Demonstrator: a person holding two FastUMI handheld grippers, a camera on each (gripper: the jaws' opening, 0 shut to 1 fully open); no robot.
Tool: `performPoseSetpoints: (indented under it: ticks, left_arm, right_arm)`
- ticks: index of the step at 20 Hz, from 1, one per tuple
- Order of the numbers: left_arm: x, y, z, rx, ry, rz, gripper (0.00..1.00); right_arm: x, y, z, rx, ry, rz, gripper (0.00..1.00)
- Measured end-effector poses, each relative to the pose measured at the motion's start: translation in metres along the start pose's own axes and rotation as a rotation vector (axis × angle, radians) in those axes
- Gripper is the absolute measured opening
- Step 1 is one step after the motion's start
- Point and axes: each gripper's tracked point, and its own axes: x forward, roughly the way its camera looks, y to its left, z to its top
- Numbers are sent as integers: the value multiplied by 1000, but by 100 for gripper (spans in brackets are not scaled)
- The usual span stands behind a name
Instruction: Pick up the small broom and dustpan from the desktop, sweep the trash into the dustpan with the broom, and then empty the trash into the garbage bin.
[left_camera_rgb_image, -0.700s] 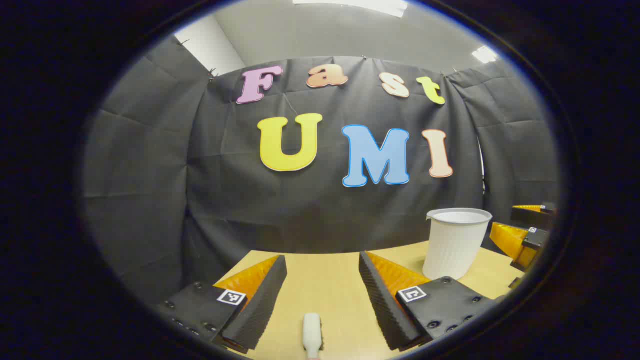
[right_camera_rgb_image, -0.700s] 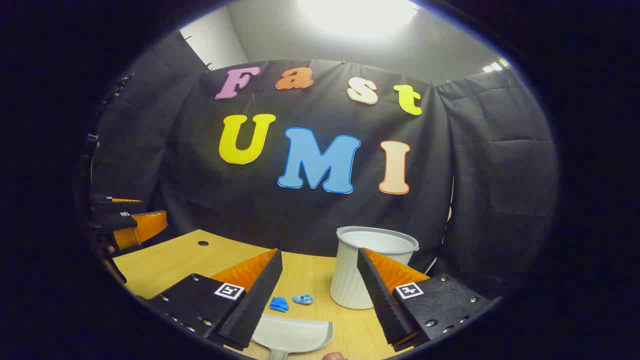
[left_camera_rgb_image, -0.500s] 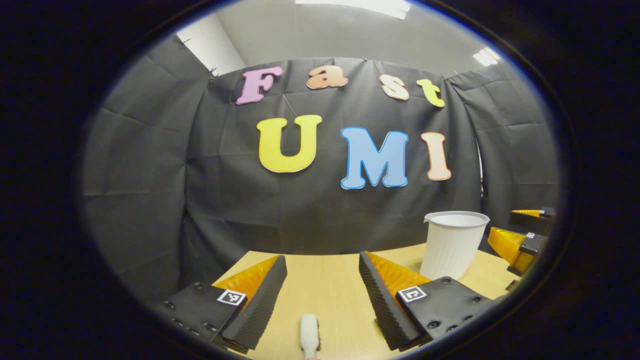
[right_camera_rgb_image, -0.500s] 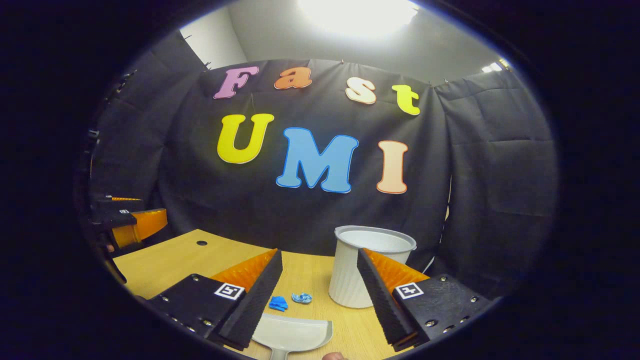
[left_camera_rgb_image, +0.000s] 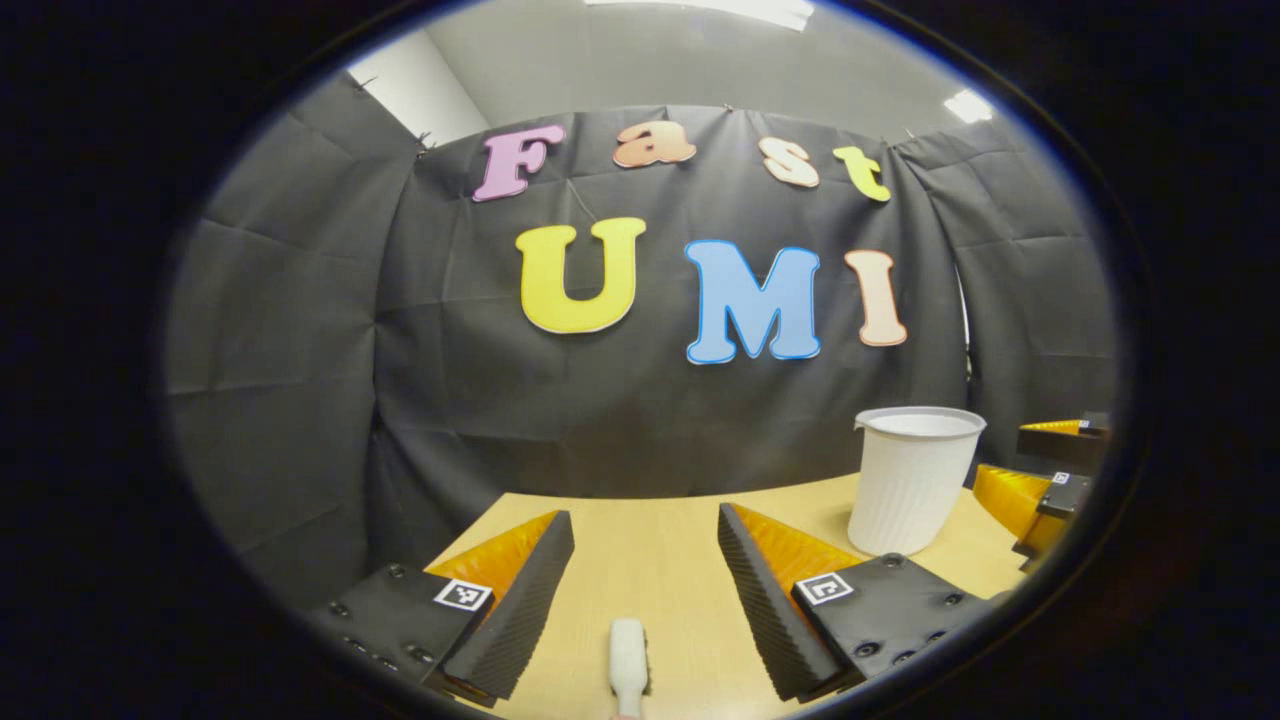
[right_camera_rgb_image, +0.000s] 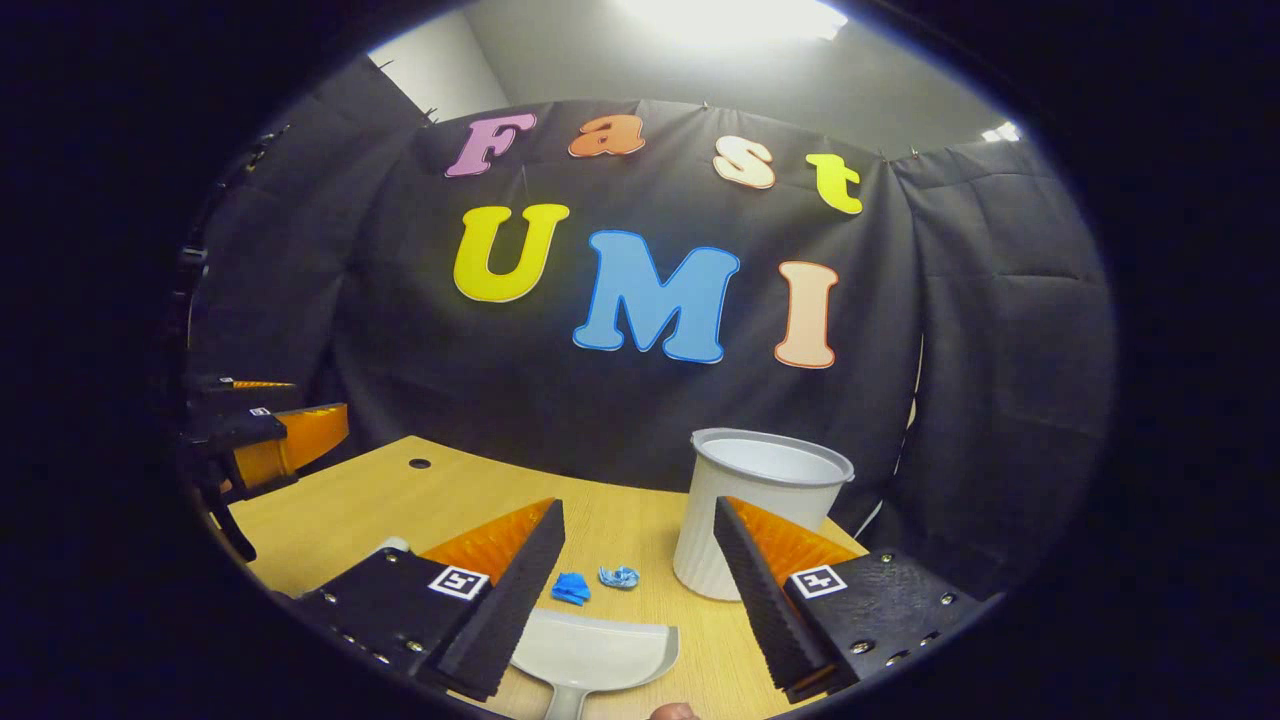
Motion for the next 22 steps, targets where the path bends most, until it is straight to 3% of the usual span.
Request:
performPoseSetpoints:
  ticks: [6, 13, 14, 16, 18, 22]
  left_arm:
    - [5, 5, -43, 26, 115, 8, 97]
    - [9, 9, -110, -8, 331, -16, 95]
    - [9, 11, -119, -13, 361, -18, 98]
    - [6, 11, -133, -23, 415, -24, 92]
    - [5, 16, -149, -22, 464, -28, 97]
    - [-3, 12, -180, -17, 566, -51, 98]
  right_arm:
    - [3, 13, -33, -7, 121, 45, 94]
    - [-2, 25, -84, 10, 312, 76, 94]
    - [-3, 26, -91, 14, 336, 81, 94]
    - [-5, 29, -103, 21, 384, 86, 94]
    - [-6, 30, -114, 32, 430, 88, 94]
    - [-12, 32, -134, 65, 524, 86, 94]
